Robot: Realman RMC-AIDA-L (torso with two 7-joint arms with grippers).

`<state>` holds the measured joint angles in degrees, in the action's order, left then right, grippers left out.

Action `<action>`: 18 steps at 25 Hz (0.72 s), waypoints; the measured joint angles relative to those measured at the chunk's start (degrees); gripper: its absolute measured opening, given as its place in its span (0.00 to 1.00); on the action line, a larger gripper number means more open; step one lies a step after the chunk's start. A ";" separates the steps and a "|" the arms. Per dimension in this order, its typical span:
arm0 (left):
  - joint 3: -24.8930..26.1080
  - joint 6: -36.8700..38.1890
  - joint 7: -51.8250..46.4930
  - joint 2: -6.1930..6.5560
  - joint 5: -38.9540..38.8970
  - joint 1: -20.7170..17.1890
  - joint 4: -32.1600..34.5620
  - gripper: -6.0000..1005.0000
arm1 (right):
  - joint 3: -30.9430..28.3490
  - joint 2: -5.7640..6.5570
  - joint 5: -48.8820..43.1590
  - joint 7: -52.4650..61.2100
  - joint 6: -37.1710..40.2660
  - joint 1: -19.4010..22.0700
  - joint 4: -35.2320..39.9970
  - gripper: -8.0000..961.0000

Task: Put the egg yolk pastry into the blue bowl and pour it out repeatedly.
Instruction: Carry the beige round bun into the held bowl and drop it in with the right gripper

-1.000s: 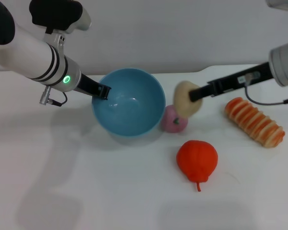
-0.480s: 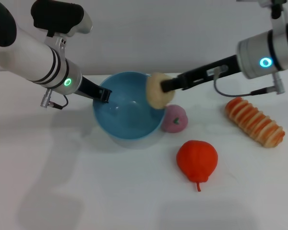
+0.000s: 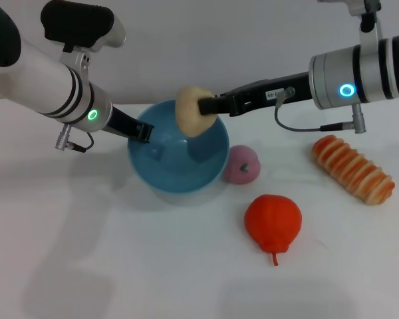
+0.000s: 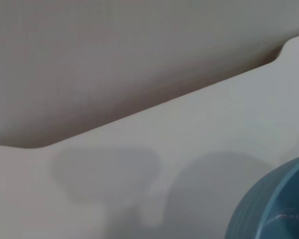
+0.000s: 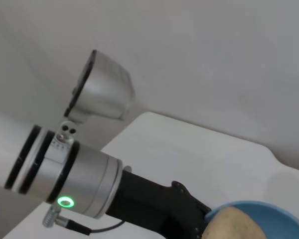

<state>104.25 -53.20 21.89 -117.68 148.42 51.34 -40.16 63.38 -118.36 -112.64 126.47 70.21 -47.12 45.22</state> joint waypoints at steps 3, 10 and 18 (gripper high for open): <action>-0.01 0.02 0.00 0.00 0.04 -0.01 0.00 0.00 | -0.15 0.03 -0.06 0.19 -1.20 0.21 -0.87 0.03; -0.06 0.08 0.00 0.03 0.12 0.01 0.00 0.00 | 0.02 0.05 -0.17 0.05 -1.63 0.38 -1.42 0.12; -0.06 0.16 0.00 -0.02 0.12 -0.19 0.00 0.00 | -0.61 -0.02 -0.21 -4.19 -3.73 4.59 3.13 0.41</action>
<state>104.19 -53.03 21.88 -117.70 148.54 51.15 -40.16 62.78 -118.38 -112.85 122.28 66.48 -42.53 48.35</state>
